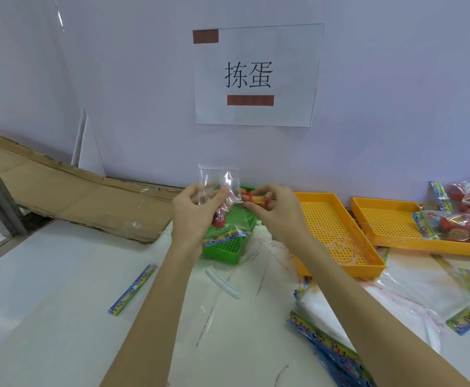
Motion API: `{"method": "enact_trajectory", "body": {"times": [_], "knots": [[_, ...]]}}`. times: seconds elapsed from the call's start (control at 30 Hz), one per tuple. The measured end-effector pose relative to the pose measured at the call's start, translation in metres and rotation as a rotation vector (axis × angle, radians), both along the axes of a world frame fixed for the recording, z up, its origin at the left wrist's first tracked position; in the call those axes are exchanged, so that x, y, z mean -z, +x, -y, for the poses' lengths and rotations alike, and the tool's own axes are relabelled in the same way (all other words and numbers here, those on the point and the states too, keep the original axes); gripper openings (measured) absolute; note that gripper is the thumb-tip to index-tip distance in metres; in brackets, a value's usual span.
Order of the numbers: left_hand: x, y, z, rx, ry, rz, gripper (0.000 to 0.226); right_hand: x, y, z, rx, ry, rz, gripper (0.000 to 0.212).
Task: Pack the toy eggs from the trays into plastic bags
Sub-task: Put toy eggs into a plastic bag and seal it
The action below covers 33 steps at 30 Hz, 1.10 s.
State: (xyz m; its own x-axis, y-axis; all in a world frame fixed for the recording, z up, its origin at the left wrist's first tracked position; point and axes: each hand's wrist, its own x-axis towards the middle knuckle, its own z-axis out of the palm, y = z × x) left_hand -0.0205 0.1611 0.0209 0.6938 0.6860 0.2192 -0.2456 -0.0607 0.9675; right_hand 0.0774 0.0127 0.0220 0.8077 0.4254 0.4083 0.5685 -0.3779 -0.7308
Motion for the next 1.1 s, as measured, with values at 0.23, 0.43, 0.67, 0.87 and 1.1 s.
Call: {"method": "enact_trajectory", "body": {"times": [0.23,0.43,0.67,0.87,1.1], "knots": [[0.002,0.004,0.024,0.344,0.179,-0.043,0.039,-0.004,-0.016,0.062,-0.016,0.538,-0.175,0.019],[-0.002,0.001,0.035,0.486,0.254,-0.022,0.047,-0.033,-0.024,0.071,-0.068,0.431,0.089,0.03],[-0.004,-0.002,0.041,0.513,0.353,0.002,0.043,-0.033,-0.029,0.07,-0.139,0.129,0.126,0.021],[-0.007,-0.005,0.044,0.514,0.465,0.015,0.03,-0.034,-0.031,0.071,-0.25,0.005,0.054,0.017],[-0.002,-0.002,0.042,0.472,0.434,-0.028,0.033,-0.027,-0.04,0.06,-0.285,-0.053,0.086,0.014]]}}
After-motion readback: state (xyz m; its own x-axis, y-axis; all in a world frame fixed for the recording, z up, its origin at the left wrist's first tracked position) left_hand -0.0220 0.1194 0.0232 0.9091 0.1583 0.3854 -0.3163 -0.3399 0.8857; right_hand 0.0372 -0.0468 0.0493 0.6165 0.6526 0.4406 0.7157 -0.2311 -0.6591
